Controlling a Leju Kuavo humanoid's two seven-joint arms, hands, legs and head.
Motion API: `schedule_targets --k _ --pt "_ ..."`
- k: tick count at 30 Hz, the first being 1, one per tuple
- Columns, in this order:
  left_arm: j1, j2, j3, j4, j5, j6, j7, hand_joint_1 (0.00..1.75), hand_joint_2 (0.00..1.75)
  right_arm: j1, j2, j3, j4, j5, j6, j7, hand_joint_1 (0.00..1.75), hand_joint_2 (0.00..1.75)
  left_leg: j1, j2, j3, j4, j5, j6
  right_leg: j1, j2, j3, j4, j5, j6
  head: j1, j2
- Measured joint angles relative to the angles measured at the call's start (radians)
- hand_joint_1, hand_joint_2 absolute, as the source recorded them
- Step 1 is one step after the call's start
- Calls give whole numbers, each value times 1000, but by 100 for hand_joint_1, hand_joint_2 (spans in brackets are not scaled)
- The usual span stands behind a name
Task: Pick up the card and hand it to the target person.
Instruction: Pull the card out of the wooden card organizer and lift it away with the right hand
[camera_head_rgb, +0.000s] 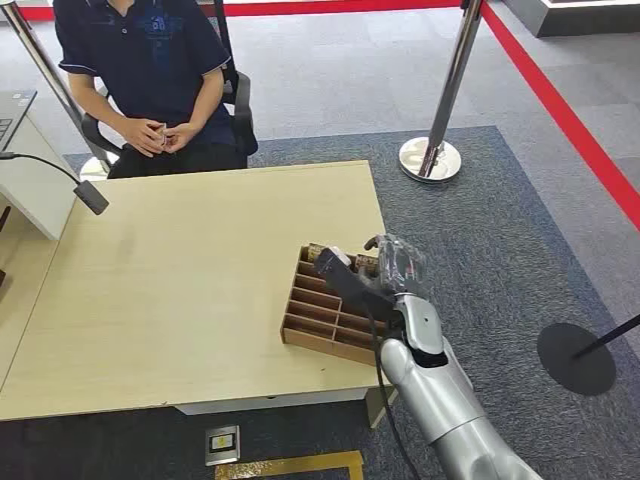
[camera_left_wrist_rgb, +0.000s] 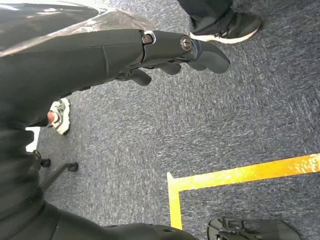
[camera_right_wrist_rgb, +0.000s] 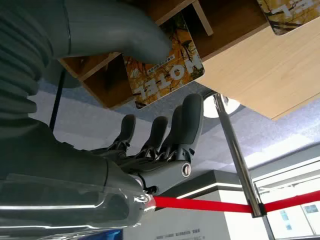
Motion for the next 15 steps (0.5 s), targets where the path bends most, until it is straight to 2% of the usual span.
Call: schedule_targets --k 3,10,15 --pt "0 0 0 0 0 -1 1 0 175 0 0 3 5 3 1 1 88 175 0 0 0 0 0 0 0 0 0 0 0 0 0 0" --pt "0 0 0 0 0 -2 3 0 175 0 1 14 15 5 3 2 127 175 0 0 0 0 0 0 0 0 0 0 0 0 0 0" --pt "0 0 -1 0 0 -1 3 0 175 -2 1 18 18 5 8 2 131 175 0 0 0 0 0 0 0 0 0 0 0 0 0 0"
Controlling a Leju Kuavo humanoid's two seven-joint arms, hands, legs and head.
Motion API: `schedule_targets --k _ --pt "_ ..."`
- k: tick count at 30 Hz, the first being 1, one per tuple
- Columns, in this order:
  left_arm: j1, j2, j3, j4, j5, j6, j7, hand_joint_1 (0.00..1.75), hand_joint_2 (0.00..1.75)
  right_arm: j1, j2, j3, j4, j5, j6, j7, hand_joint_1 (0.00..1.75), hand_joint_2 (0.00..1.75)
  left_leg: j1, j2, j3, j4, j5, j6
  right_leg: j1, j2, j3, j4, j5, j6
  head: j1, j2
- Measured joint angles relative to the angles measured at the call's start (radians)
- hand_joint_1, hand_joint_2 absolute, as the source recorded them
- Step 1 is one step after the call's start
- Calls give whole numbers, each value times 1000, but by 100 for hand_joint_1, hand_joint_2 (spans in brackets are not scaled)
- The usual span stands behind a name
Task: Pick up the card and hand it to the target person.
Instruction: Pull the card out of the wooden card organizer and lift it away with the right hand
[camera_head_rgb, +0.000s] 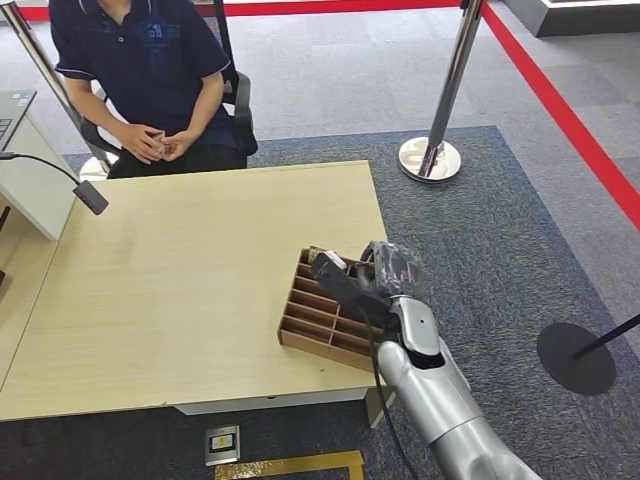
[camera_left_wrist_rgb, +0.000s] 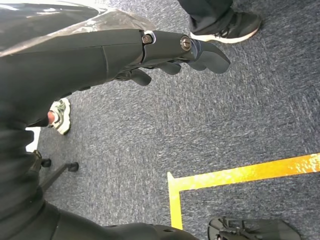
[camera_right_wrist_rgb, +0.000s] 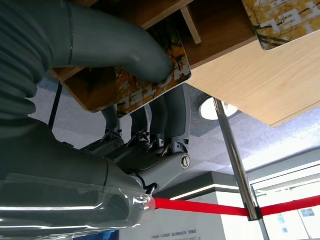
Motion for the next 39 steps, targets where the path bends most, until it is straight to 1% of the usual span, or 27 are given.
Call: schedule_targets --k 19,33,39 --pt "0 0 0 0 -2 1 6 0 175 5 4 6 -10 -11 6 -9 140 175 0 0 0 0 0 0 0 0 0 0 0 0 0 0" --pt "0 1 0 0 0 4 8 0 175 16 -10 26 -145 -51 10 -51 138 175 0 0 -3 0 0 0 0 0 -3 0 0 0 0 0" --pt "0 2 0 0 -2 4 6 0 175 15 -14 31 -173 -65 26 -57 144 175 0 0 -3 0 0 0 0 0 -3 0 0 0 0 0"
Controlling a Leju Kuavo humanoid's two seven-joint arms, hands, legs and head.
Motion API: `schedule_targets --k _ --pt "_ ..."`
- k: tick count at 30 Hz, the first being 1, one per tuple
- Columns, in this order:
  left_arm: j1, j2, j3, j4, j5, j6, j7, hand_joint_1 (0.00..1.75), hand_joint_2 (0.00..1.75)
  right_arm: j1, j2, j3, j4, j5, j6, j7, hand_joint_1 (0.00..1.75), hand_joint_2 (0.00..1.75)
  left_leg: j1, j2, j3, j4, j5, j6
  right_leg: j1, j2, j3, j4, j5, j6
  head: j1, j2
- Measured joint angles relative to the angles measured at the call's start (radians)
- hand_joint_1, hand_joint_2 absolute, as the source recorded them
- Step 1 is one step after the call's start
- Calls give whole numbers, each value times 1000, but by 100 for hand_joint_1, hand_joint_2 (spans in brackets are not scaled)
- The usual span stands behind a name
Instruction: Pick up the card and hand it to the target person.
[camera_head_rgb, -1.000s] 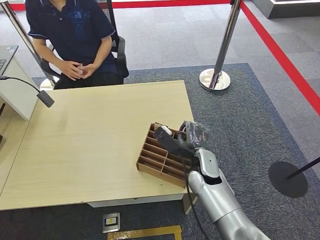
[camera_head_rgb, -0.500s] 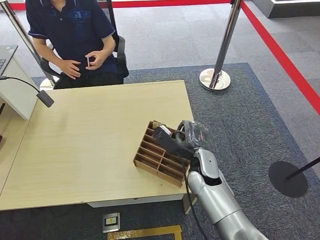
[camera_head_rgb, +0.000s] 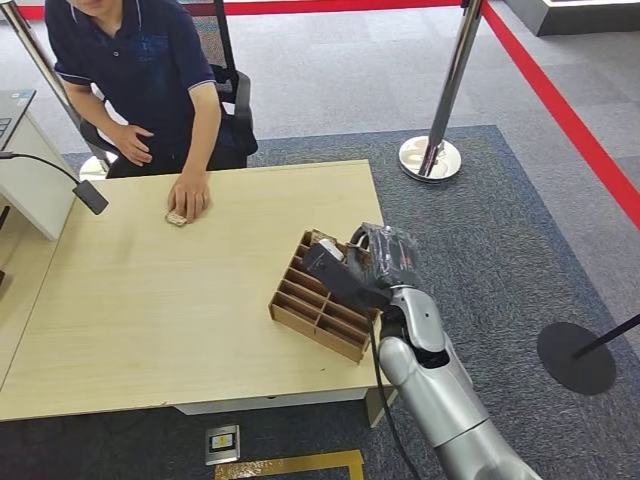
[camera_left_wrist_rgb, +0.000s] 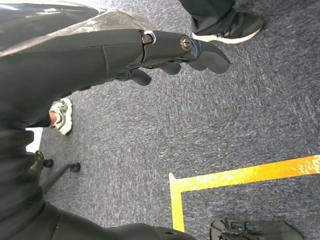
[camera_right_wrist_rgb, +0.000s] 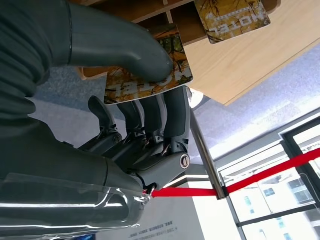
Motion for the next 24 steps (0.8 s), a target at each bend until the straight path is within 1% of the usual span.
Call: schedule_targets --k 5,9,11,14,21,24 --pt "0 0 0 0 2 0 0 0 175 -2 -1 5 6 -12 13 -4 145 175 0 0 0 0 0 0 0 0 0 0 0 0 0 0" --pt "0 0 0 0 3 0 0 0 175 -8 -1 17 11 -33 10 -25 147 175 0 0 0 0 0 0 0 0 0 0 0 0 0 0" --pt "0 0 0 0 3 0 0 0 175 -14 -1 21 10 -48 9 -38 151 175 0 0 0 0 0 0 0 0 0 0 0 0 0 0" --pt "0 0 0 0 2 0 -3 0 175 -25 0 29 0 -78 9 -68 159 175 0 0 0 0 0 0 0 0 0 0 0 0 0 0" --pt "0 0 -3 0 -3 0 -12 0 175 -66 8 66 -31 -107 -20 -142 150 175 0 0 0 0 0 0 0 0 0 0 0 0 0 0" --pt "-2 0 -9 0 -6 -1 -12 0 175 -94 17 93 -33 -107 -35 -180 155 175 0 0 0 0 0 0 0 0 0 0 0 0 0 0"
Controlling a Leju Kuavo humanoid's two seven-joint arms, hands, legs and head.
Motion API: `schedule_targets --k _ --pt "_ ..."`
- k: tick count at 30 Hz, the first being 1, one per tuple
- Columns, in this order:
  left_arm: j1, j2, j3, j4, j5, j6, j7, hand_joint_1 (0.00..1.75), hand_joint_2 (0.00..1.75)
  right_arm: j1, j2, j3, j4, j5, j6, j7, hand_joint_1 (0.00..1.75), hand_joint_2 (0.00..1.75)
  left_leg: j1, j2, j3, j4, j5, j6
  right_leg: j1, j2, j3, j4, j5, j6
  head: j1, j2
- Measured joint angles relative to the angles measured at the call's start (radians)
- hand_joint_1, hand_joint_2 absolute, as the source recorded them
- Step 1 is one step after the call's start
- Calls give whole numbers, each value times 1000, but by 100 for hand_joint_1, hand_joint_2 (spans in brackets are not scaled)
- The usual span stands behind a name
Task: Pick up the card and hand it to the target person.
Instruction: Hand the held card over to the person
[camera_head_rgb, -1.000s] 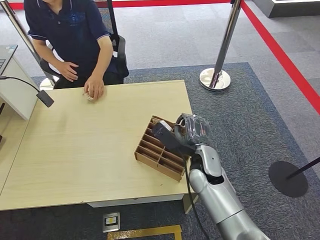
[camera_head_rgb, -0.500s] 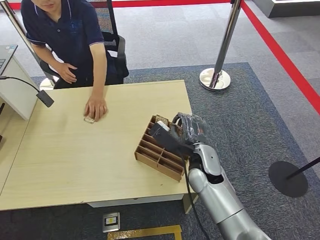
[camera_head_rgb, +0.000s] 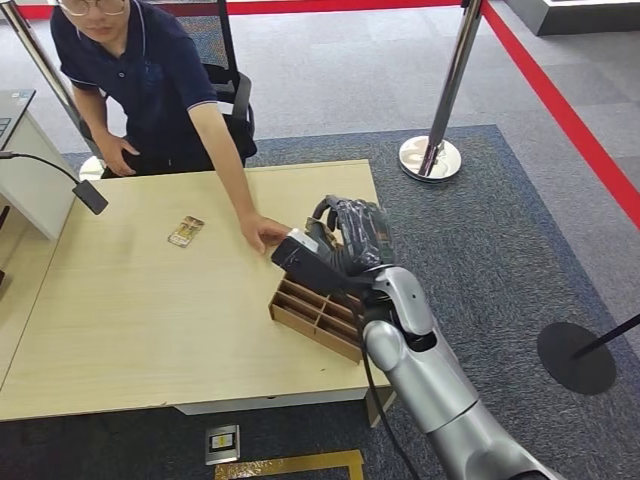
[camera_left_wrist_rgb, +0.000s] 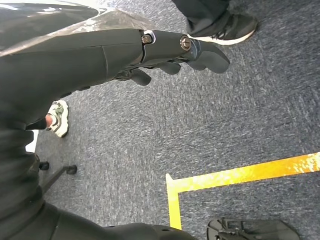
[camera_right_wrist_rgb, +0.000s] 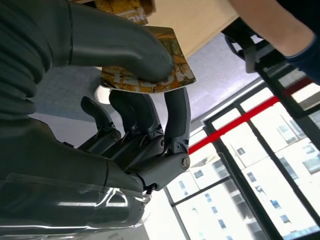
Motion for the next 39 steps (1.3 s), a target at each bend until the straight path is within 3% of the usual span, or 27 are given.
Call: schedule_targets --k 11,25,39 --pt "-6 -1 -13 0 1 4 -1 0 175 -69 55 138 84 30 -96 -128 150 175 0 0 0 0 0 0 0 0 0 0 0 0 0 0" --pt "-7 -6 -13 0 14 22 9 0 175 -102 116 233 310 -8 -109 -140 147 175 0 0 -1 0 0 0 0 0 -1 0 0 0 0 0" --pt "-6 -7 -12 0 19 27 10 0 175 -113 128 248 380 -18 -127 -130 144 175 0 0 -1 0 0 0 0 0 -1 0 0 0 0 0"
